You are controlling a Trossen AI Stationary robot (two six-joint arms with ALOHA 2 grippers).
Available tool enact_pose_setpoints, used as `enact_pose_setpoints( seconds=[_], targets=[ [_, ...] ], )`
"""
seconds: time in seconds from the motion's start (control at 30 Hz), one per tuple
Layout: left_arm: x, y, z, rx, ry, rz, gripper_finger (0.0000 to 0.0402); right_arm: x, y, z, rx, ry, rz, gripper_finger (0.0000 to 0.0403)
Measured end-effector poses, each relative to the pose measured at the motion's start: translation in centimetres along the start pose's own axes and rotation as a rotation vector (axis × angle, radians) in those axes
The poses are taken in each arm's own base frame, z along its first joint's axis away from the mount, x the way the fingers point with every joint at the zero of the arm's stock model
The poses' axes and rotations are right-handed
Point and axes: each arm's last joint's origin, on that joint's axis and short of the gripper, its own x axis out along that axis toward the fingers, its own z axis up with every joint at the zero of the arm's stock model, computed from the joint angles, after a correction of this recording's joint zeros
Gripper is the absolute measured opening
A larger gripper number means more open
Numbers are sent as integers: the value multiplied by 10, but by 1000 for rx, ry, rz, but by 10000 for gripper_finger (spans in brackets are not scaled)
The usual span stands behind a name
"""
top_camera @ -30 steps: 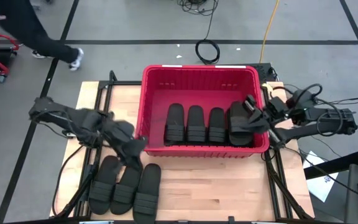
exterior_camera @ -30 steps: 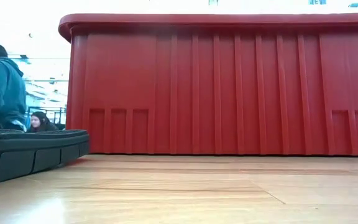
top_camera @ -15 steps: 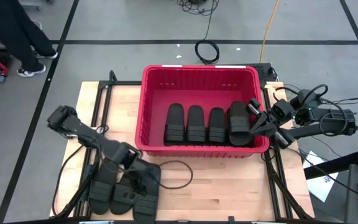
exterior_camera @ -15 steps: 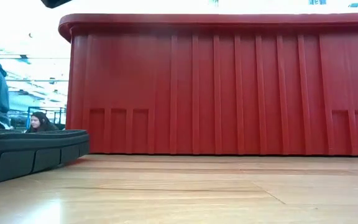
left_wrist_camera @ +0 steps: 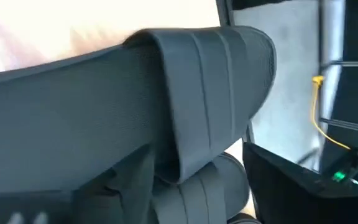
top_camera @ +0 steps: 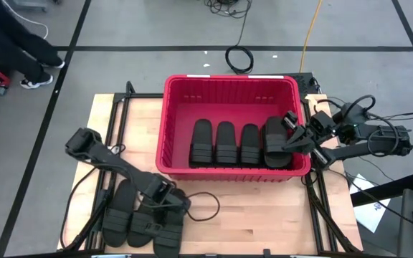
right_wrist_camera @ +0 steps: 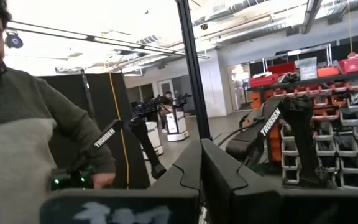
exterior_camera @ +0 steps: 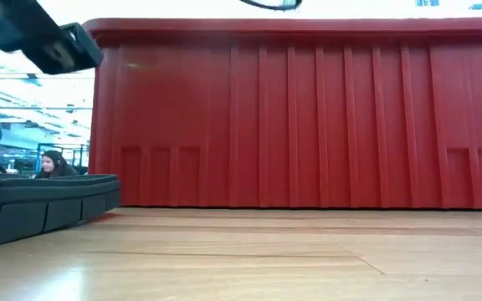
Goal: Pick and place slides into bin
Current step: Put the black slide into the red bin
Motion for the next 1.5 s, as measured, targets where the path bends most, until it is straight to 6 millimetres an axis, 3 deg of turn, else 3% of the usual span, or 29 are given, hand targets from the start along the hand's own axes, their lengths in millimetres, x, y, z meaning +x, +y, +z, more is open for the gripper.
enact_pose_setpoints(
  seconds=[0.17,0.3,0.67,0.93,1.13,1.23,1.33,1.5],
  targets=[
    [12,4,3,33,-44,-128,283,1,-1,-1,28,4,-1,0],
    [21,7,2,29,-88,-127,300,2,-1,-1,30,6,-2,0],
    [45,21,-13,-82,-72,-225,278,2,-2,-1,31,8,-3,0],
    [54,26,-18,-84,-104,-224,214,2,-1,-1,28,8,-2,0],
    [49,19,-12,29,-145,-289,74,2,-1,-1,6,8,-2,0],
    [38,8,-7,87,-184,-363,14,2,-1,-1,-3,8,-2,0],
    [21,-7,-5,145,-229,-431,17,2,-1,-1,-12,8,0,0],
    [-25,-43,-8,231,-328,-504,6,2,-1,-1,-15,8,1,0]
  ],
)
